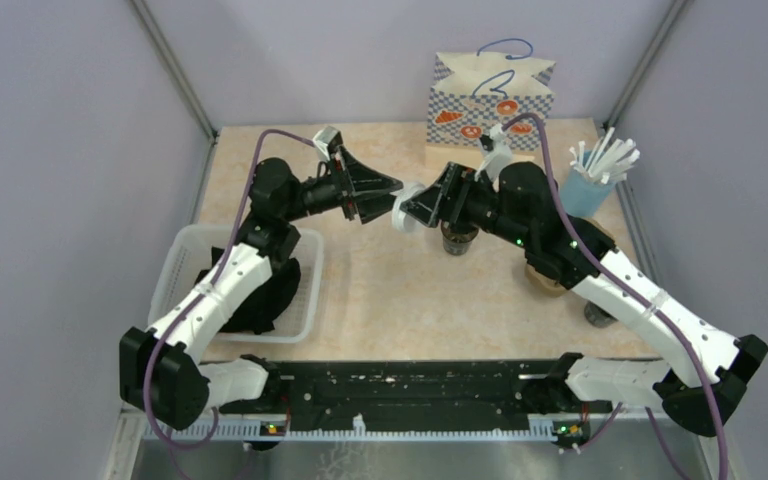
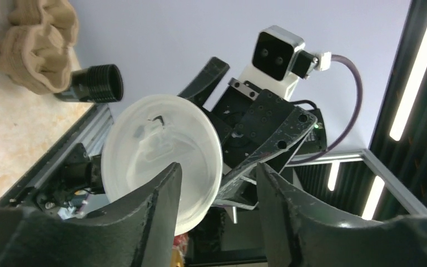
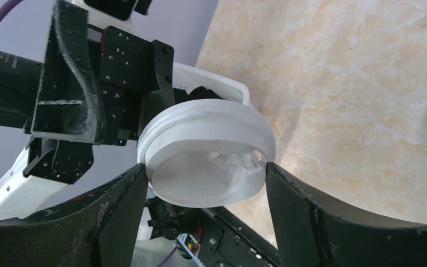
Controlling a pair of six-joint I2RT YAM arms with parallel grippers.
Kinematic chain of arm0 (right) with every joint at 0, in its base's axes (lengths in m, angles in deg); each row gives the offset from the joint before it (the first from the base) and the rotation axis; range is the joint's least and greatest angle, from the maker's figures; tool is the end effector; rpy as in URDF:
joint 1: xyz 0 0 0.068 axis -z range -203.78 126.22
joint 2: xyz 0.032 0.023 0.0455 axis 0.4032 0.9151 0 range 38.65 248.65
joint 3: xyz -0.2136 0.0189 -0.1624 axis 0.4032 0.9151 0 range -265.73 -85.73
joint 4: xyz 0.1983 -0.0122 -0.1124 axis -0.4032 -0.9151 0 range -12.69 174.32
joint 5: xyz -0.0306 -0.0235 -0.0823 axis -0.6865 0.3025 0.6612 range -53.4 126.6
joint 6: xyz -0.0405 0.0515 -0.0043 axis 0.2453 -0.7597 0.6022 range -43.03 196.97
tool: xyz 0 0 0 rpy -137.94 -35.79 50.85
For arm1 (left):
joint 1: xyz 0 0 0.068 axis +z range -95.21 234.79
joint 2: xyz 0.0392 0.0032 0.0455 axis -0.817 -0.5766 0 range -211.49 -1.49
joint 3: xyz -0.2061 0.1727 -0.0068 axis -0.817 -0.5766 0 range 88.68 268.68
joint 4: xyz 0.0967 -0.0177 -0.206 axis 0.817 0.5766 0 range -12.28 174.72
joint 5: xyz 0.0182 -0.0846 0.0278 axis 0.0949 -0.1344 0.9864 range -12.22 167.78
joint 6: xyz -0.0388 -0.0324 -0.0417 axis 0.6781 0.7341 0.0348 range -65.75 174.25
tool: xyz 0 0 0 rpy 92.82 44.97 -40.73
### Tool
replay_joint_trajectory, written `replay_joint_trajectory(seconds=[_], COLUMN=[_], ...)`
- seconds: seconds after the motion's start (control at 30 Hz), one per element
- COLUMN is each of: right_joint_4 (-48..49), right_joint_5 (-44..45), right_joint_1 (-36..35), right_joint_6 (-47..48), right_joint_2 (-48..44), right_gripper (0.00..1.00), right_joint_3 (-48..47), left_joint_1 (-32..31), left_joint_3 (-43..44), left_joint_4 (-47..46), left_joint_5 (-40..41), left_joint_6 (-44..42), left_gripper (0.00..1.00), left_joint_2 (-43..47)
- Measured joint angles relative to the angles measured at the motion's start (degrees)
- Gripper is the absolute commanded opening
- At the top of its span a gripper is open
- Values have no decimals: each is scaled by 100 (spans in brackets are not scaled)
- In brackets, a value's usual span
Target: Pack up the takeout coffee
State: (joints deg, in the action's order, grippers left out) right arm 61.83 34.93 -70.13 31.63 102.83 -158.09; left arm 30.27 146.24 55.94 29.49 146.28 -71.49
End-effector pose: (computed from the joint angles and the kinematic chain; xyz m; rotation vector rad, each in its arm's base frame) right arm 0.1556 0.1654 0.4056 -0.0398 1.9795 1.1239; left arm 0.2161 -0.1409 0.3890 -0.1989 1.9186 -2.1109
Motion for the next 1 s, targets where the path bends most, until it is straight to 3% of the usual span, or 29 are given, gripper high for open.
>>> replay_joint_trajectory(seconds=[0.1,0.2,0.37,0.47,0.8,1.0], right_joint_4=[-129,-542,-1799,-2592,-4288,-4800], right_joint_5=[146,367,684,949,1298,1115], right_joint_1=[2,66,667,988,1196,1502], right_joint_6=[-13,74,597,1082,2393,2645], right_joint_2=[-2,-15,37,474,3810,4610], right_gripper=[74,74,75,76,77,77], right_joint_3=[0,0,-177,-734,-3668,-3991], left_joint_1=[205,621,905,898,621,527], left_joint_3=[-4,35,557,752,988,1082], left_joint_4=[321,1176,3025,3600,4164,4312], left_joint_5=[-59,-81,98,146,240,308], left_joint_6=[-299,-894,-2350,-3038,-4404,-4774], left_gripper=[81,91,95,97,98,98], left_joint_2=[37,149,79,-20,-1624,-2203])
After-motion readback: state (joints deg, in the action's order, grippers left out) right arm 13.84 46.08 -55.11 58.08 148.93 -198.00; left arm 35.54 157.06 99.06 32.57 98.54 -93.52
